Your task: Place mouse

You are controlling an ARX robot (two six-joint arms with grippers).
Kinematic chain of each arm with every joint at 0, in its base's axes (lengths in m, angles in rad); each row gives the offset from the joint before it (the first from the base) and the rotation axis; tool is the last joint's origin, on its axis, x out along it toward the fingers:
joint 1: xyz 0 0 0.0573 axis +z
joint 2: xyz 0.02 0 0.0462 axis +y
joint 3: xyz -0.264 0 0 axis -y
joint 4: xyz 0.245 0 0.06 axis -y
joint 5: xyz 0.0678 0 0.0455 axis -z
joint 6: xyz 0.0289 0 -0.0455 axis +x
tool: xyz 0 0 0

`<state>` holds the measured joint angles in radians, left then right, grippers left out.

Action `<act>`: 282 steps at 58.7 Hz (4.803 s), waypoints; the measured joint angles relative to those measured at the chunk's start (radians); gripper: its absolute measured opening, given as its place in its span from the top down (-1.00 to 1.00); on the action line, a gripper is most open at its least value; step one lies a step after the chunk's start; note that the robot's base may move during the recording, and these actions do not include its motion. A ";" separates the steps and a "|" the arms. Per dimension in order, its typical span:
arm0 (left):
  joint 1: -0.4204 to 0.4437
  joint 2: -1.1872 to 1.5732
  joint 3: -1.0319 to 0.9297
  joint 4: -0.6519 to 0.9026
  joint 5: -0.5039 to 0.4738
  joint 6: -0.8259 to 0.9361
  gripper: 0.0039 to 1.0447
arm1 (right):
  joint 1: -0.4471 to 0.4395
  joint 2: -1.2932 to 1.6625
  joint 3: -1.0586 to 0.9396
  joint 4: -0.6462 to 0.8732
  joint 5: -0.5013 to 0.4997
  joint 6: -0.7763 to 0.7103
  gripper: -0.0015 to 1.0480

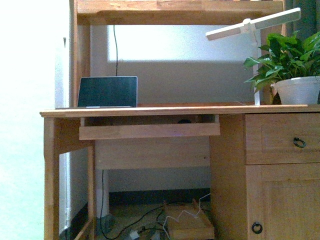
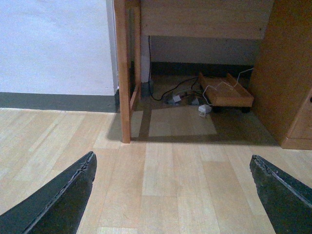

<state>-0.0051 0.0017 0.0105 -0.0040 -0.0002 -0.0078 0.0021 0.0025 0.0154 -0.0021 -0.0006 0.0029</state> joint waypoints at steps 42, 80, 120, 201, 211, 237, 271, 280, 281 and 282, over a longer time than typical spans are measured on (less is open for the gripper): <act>0.000 0.000 0.000 0.000 0.000 0.000 -0.86 | 0.000 0.000 0.000 0.000 0.000 0.000 -0.86; 0.000 0.000 0.000 0.000 0.000 0.000 -0.86 | 0.000 0.000 0.000 0.000 0.000 0.000 -0.86; 0.000 0.000 0.000 0.000 0.000 0.000 -0.86 | 0.000 0.000 0.000 0.000 0.000 0.000 -0.86; 0.000 0.000 0.000 0.000 0.000 0.000 -0.86 | 0.000 0.000 0.000 0.000 0.000 0.000 -0.86; -0.004 0.083 0.057 -0.144 0.014 -0.070 -0.86 | 0.000 0.000 0.000 0.000 0.000 0.000 -0.86; 0.316 0.938 0.270 0.327 0.512 0.569 -0.86 | 0.000 0.000 0.000 0.000 0.000 0.000 -0.86; 0.229 1.791 0.650 0.924 0.560 1.357 -0.86 | 0.000 0.000 0.000 0.000 0.000 0.000 -0.86; 0.180 1.896 0.745 0.932 0.566 1.390 -0.86 | 0.000 0.000 0.000 0.000 0.000 0.000 -0.86; 0.174 1.909 0.759 0.930 0.566 1.394 -0.86 | 0.000 0.000 0.000 0.000 0.000 0.000 -0.86; 0.161 1.940 0.793 0.925 0.564 1.396 -0.86 | 0.000 0.000 0.000 0.000 0.000 0.000 -0.86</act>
<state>0.1555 1.9415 0.8036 0.9211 0.5640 1.3884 0.0021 0.0025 0.0154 -0.0017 -0.0010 0.0029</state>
